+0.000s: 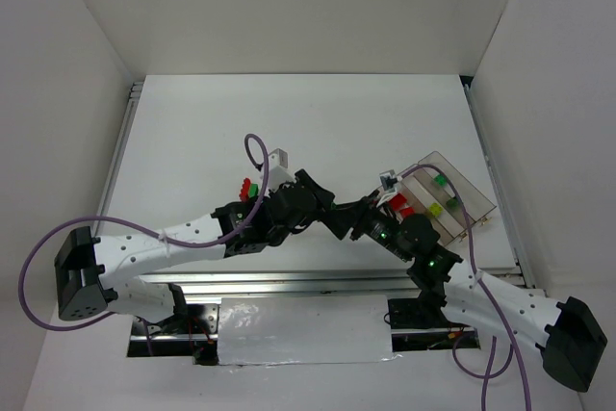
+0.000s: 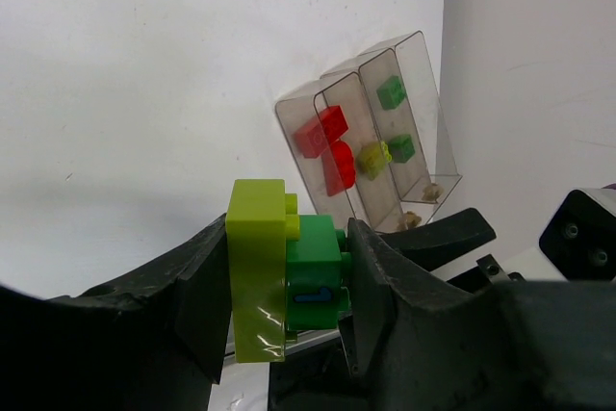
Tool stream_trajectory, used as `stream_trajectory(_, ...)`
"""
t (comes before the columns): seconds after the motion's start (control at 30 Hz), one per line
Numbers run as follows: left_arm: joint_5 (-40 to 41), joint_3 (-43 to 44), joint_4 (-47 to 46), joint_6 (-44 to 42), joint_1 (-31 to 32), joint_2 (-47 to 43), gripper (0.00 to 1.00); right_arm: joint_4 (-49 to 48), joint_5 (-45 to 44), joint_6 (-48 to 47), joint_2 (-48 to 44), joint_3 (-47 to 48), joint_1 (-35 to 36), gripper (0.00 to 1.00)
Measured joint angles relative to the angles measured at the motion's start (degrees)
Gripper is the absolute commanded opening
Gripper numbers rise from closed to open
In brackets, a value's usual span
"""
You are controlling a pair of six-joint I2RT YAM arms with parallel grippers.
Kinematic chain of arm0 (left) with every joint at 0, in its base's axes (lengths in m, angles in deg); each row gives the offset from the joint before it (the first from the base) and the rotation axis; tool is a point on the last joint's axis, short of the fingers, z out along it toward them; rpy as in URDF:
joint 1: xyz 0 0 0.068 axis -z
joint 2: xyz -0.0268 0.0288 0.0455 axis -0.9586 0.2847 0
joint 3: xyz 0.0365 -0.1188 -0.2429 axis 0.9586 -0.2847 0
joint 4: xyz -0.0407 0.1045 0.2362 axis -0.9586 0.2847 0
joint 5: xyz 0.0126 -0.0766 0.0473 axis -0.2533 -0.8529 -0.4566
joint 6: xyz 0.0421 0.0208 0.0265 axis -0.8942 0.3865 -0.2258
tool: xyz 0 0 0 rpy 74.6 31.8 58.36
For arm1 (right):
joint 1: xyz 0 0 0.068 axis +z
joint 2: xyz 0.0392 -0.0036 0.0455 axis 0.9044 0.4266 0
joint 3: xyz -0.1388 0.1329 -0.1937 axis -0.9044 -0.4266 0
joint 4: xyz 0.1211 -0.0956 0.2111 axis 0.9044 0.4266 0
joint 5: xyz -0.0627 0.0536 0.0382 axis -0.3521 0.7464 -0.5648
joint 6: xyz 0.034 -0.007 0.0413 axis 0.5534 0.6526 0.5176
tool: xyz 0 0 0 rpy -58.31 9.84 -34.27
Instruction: Sort the legos into containers by color
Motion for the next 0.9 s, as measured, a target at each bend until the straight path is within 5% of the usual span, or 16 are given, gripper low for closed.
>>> stream_trajectory(0.1, -0.3, 0.0, 0.0, 0.5, 0.0, 0.0, 0.00, -0.1, -1.0, -0.3, 0.9, 0.2, 0.2, 0.54)
stream_trajectory(0.3, -0.9, 0.0, -0.1, 0.5, 0.0, 0.0, 0.00, -1.5, -1.8, -0.4, 4.0, 0.7, 0.8, 0.45)
stream_trajectory(0.4, -0.7, 0.0, 0.3, 0.3, -0.1, 0.0, 0.01, -2.5, -2.2, -0.7, 5.4, 0.9, 1.1, 0.22)
stream_trajectory(0.43, -0.7, -0.1, 0.4, 0.3, -0.1, 0.0, 0.08, -2.8, -2.2, -0.9, 5.7, 0.9, 1.1, 0.10)
stream_trajectory(0.47, -0.6, -0.3, 0.2, 0.2, -0.2, 0.0, 0.32, -3.0, -2.2, -1.1, 5.8, 0.9, 1.1, 0.00)
stream_trajectory(0.6, -1.0, -1.6, -1.6, -2.0, -0.2, -1.2, 0.97, -3.9, -1.9, -2.2, 5.0, 0.3, 1.2, 0.00)
stream_trajectory(0.9, -9.2, -4.6, -12.3, -24.0, 0.0, -9.2, 0.99, 1.0, 2.6, -4.5, -9.4, -1.3, -1.9, 0.00)
